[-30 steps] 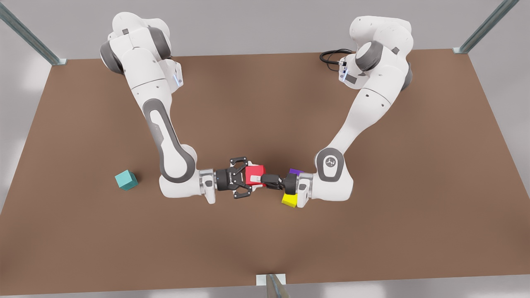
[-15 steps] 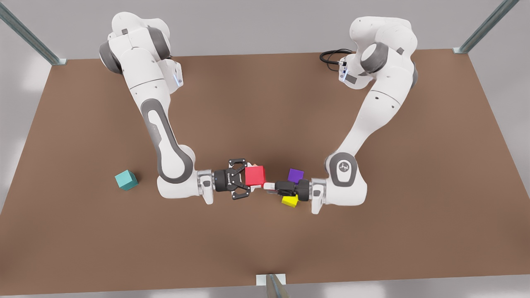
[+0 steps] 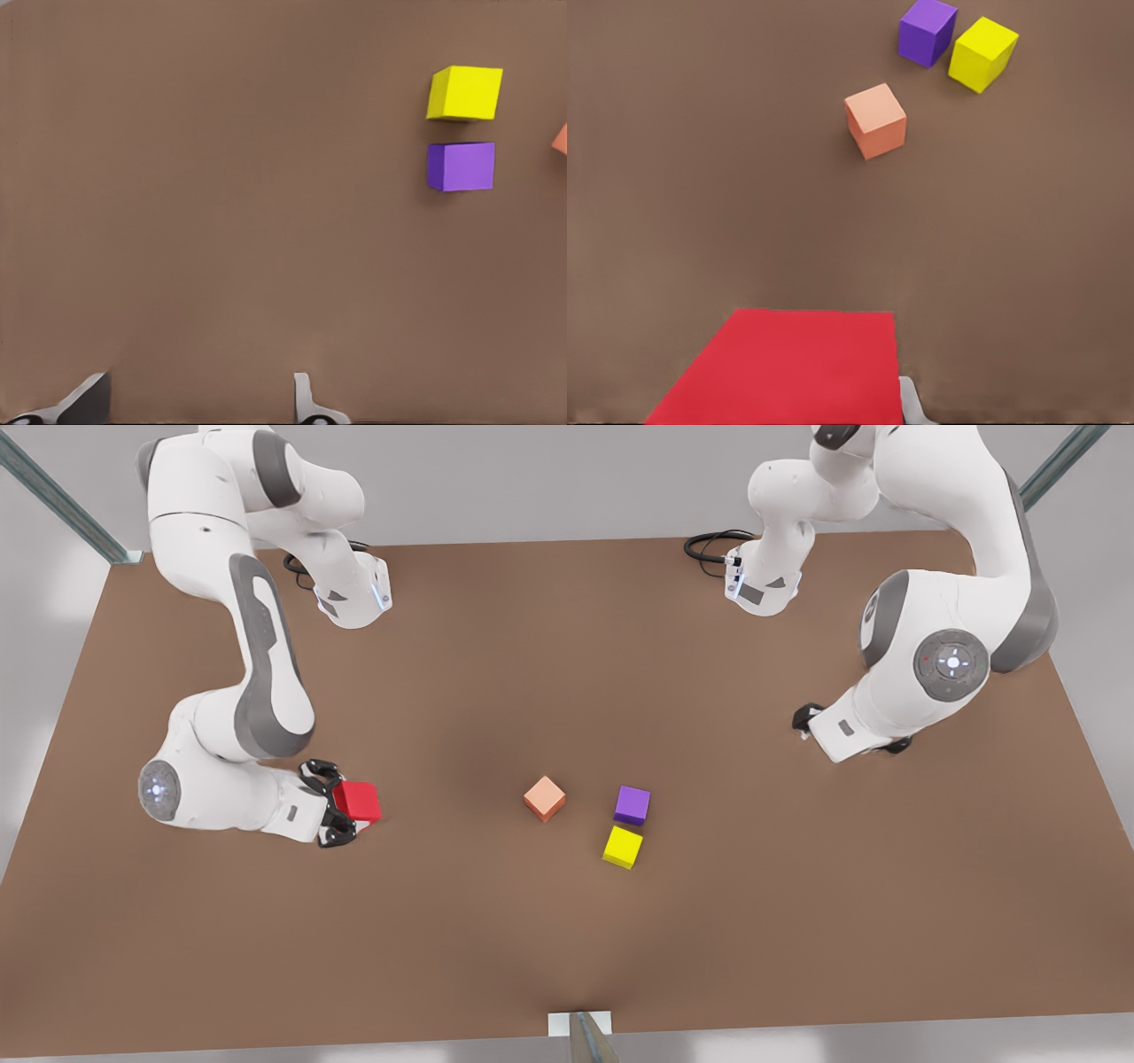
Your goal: Pick up red wooden cube and pass to hand red wooden cube and place in blue wooden cube
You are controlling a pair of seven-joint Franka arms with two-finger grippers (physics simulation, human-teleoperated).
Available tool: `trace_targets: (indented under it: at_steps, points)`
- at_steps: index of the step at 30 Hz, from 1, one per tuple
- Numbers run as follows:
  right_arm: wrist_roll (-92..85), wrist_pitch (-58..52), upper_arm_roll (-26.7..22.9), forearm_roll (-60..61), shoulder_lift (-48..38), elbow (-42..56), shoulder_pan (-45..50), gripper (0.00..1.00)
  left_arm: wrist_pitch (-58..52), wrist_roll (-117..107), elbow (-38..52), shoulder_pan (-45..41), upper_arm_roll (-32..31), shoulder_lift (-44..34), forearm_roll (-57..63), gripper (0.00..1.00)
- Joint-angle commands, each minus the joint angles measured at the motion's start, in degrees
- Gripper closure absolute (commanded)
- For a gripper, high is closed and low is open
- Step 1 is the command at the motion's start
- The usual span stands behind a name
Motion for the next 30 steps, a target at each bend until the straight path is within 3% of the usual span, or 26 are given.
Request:
trace_targets:
  at_steps: [1,4,16,30]
  points:
    - [24.13,4.19,-1.04,-17.48,-0.85,-2.25,-0.32,0.33,-3.98,-6.38,-1.06,-1.09,1.98,-1.14,-1.21,0.0]
    - [24.13,10.7,-2.27,-21.8,-2.08,-6.74,-1.38,0.33,-3.46,-6.29,5.36,-0.48,2.33,4.58,-3.23,0.0]
    - [23.34,29.6,-2.63,-23.82,-5.77,-23.87,-8.23,0.31,-3.19,-6.29,5.36,1.81,2.42,8.54,-6.92,0.0]
    - [23.34,37.42,-2.54,-23.47,-4.63,-31.0,-9.64,0.31,-1.17,-6.29,5.71,2.95,2.5,9.68,-6.83,0.0]
